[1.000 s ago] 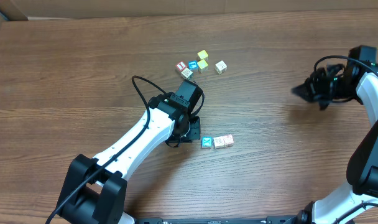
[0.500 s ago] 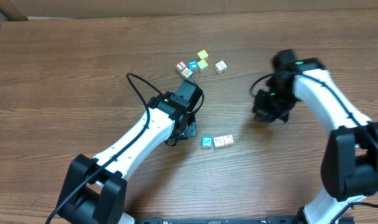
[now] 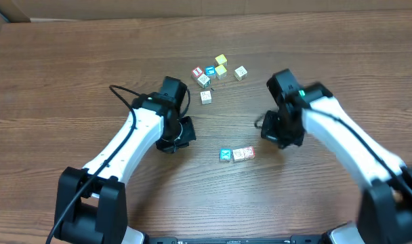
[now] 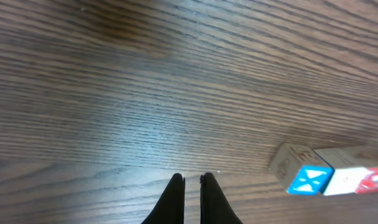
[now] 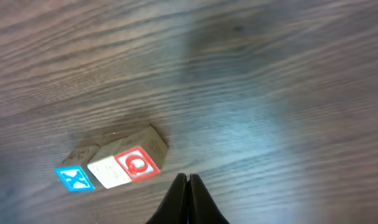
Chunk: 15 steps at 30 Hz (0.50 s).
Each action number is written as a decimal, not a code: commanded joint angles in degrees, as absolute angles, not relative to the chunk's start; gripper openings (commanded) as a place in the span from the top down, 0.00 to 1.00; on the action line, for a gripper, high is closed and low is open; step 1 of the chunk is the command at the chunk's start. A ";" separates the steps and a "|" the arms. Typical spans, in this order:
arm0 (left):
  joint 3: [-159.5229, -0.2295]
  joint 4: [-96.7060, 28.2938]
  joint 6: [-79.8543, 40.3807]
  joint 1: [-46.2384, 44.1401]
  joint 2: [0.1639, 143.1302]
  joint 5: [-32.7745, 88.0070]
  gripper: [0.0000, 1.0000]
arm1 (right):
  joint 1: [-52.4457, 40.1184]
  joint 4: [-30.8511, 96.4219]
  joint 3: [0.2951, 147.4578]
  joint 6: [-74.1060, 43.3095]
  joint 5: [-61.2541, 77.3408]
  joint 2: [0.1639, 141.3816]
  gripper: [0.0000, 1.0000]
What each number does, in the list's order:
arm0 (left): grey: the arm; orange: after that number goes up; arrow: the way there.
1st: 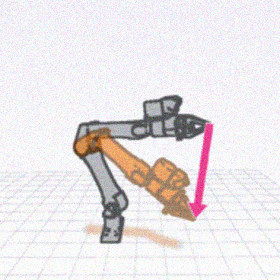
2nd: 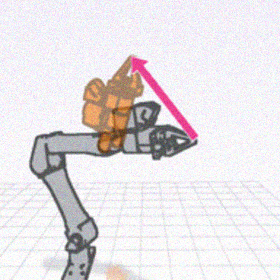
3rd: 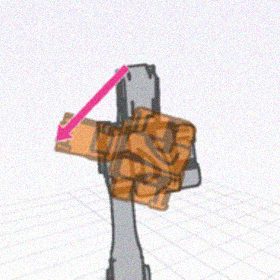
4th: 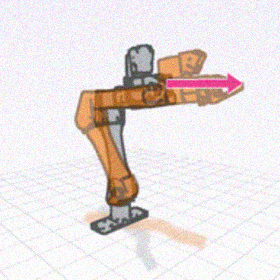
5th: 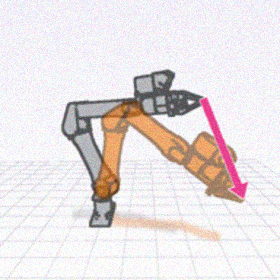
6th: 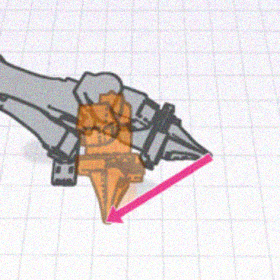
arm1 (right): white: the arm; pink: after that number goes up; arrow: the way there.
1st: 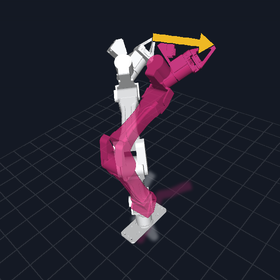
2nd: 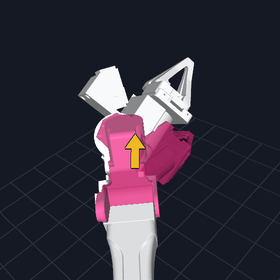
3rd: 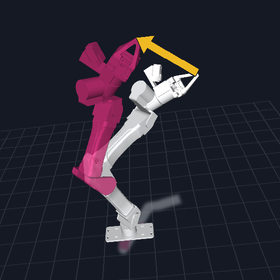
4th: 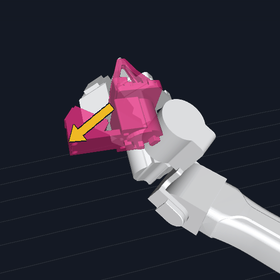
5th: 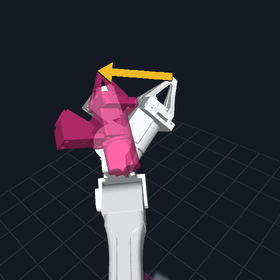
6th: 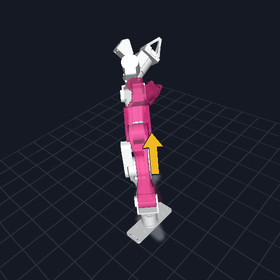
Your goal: Flip 3 blocks
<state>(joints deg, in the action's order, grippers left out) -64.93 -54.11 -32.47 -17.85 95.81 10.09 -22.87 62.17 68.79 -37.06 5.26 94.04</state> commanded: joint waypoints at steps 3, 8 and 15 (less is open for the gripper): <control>-64.45 -52.77 -30.74 -18.48 96.27 14.85 0.96 | -23.53 54.19 56.31 -44.64 1.43 82.35 0.96; -60.38 -47.64 -34.17 -19.68 96.27 15.00 0.96 | -22.37 47.31 48.80 -44.75 7.81 80.84 0.96; -55.64 -37.82 -37.45 -22.31 96.27 14.98 0.96 | -22.81 41.06 48.75 -50.17 10.83 85.56 0.96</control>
<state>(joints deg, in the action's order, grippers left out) -57.32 -40.86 -34.87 -20.53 95.83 14.41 -22.59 43.11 48.58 -45.89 9.26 83.18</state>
